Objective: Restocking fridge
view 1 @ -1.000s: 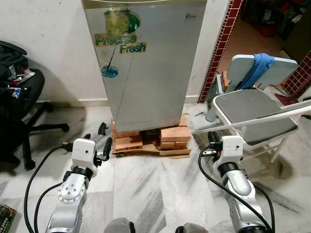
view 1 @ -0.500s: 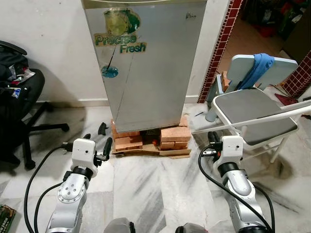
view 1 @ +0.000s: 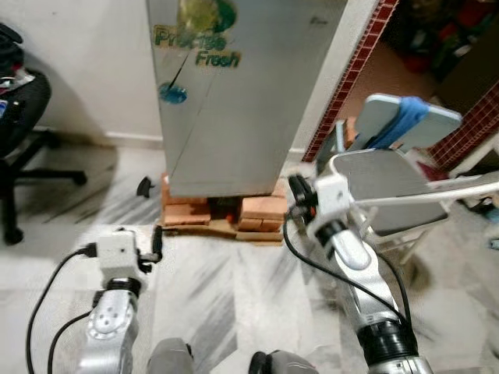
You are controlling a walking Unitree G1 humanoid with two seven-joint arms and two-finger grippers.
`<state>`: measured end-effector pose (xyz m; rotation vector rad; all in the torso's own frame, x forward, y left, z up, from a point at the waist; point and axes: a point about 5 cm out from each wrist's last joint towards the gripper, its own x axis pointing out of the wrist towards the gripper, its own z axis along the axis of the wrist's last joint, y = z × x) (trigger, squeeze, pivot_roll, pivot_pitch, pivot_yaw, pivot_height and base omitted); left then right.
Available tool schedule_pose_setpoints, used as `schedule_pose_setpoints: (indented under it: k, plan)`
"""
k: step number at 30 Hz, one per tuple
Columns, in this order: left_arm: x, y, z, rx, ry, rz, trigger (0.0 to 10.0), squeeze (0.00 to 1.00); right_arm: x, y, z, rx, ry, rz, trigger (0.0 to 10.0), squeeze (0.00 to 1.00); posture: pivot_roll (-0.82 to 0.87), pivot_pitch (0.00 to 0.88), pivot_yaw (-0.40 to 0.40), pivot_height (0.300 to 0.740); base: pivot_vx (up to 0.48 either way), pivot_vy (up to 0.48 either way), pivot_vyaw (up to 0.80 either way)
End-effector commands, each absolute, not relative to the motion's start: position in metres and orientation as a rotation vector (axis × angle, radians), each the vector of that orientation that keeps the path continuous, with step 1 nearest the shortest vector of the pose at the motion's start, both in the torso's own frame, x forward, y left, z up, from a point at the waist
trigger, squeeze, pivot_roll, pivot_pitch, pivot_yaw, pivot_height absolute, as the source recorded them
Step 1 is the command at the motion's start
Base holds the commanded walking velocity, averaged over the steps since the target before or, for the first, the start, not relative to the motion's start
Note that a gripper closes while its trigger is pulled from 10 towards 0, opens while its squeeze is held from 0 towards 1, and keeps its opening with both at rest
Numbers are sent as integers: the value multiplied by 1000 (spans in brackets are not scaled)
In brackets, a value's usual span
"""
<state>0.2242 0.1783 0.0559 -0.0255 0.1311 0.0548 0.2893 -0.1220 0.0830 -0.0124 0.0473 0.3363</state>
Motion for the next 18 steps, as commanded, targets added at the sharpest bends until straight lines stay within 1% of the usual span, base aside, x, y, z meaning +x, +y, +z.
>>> schedule_pose_setpoints:
  k: [1,3,5,6,8,9,10,11,12,13,15,18]
  plan:
    - [226,172,61,-50,107,24,10000,0,294,-127,93,-9,5,319,10000,1000,144,113,-122,740,0,0,0]
    - [227,175,64,-73,119,42,10000,0,298,-132,91,-4,25,289,10000,1000,144,114,-118,740,0,0,0]
    - [226,175,66,-59,114,45,10000,0,297,-135,89,6,38,272,10000,1000,145,115,-113,740,0,0,0]
    - [224,177,67,-26,102,41,10000,0,296,-138,86,17,52,247,10000,1000,147,110,-87,740,0,0,0]
    - [223,177,67,-23,101,34,10000,0,295,-141,84,22,55,231,10000,1000,146,107,-75,740,0,0,0]
    - [223,178,66,-17,114,19,10000,0,294,-146,83,29,49,186,10000,1000,141,101,-41,740,0,0,0]
    - [223,178,66,-17,117,11,10000,0,294,-147,83,32,44,169,10000,1000,141,101,-41,740,0,0,0]
    - [224,179,66,-10,120,-5,10000,0,294,-149,83,37,39,150,10000,1000,136,95,-14,740,0,0,0]
    - [225,179,66,-5,122,-16,10000,0,294,-149,83,39,36,139,10000,1000,136,95,-14,740,0,0,0]
    - [226,178,65,12,127,-36,10000,0,293,-150,82,45,35,123,10000,1000,129,91,19,740,0,0,0]
    - [229,176,62,71,130,-88,10000,0,290,-153,79,57,35,88,10000,1000,125,87,29,740,0,0,0]
    - [234,179,60,79,154,-102,10000,0,287,-155,77,59,36,56,10000,1000,103,79,60,740,0,0,0]
